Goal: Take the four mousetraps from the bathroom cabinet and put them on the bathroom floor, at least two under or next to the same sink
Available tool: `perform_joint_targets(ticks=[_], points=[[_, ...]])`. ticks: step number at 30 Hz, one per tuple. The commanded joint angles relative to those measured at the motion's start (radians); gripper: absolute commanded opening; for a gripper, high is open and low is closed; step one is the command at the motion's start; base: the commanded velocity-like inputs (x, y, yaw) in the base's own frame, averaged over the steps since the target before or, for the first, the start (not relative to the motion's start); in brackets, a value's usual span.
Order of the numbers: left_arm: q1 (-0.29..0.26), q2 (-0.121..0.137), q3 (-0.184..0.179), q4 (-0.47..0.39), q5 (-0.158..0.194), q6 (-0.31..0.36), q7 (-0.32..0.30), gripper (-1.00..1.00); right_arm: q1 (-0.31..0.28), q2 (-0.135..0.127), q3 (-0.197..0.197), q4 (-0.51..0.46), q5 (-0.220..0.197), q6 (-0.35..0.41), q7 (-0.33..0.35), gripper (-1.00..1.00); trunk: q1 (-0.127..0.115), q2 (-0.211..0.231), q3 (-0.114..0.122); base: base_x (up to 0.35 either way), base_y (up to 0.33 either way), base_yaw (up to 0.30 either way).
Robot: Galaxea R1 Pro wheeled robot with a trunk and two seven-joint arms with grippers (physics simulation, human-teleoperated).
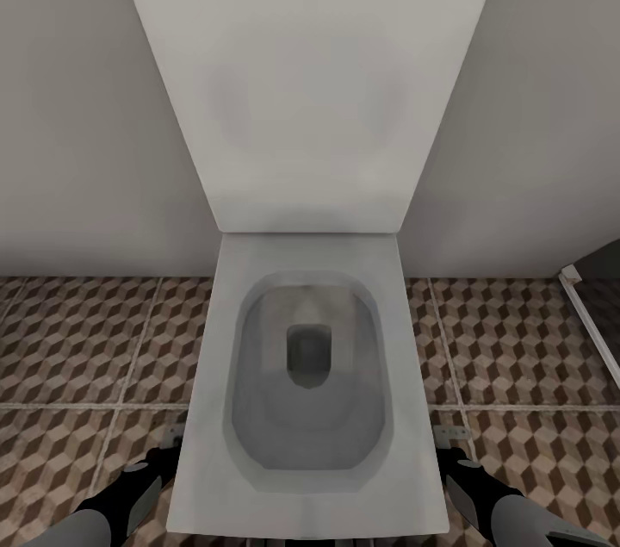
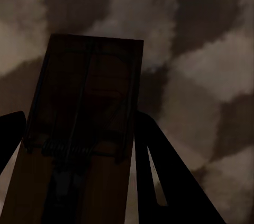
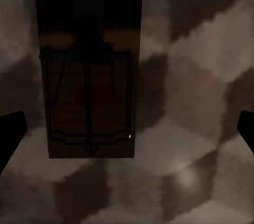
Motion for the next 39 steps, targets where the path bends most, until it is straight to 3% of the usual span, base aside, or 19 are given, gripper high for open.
perform_joint_targets(ticks=[1,10,11,39], points=[[0.0,0.0,-0.022,0.001,0.015,-0.001,-0.005,-1.0,0.0,0.0,-0.009,0.001,0.01,-0.003,0.003,1.0,0.0,0.0,-0.001,0.0,0.0,0.0],[0.0,0.0,-0.022,0.001,0.015,-0.001,-0.005,-1.0,0.0,0.0,-0.009,0.001,0.011,-0.003,0.003,1.0,0.0,0.0,-0.001,0.0,0.0,0.0],[0.0,0.0,-0.022,0.001,0.015,-0.001,-0.005,1.0,0.0,0.0,-0.009,0.002,0.011,-0.003,0.003,1.0,0.0,0.0,-0.001,0.0,0.0,0.0],[0.0,0.0,-0.023,0.001,0.013,-0.001,-0.005,1.0,0.0,0.0,-0.008,0.001,0.011,-0.003,0.003,1.0,0.0,0.0,-0.001,0.0,0.0,0.0]])
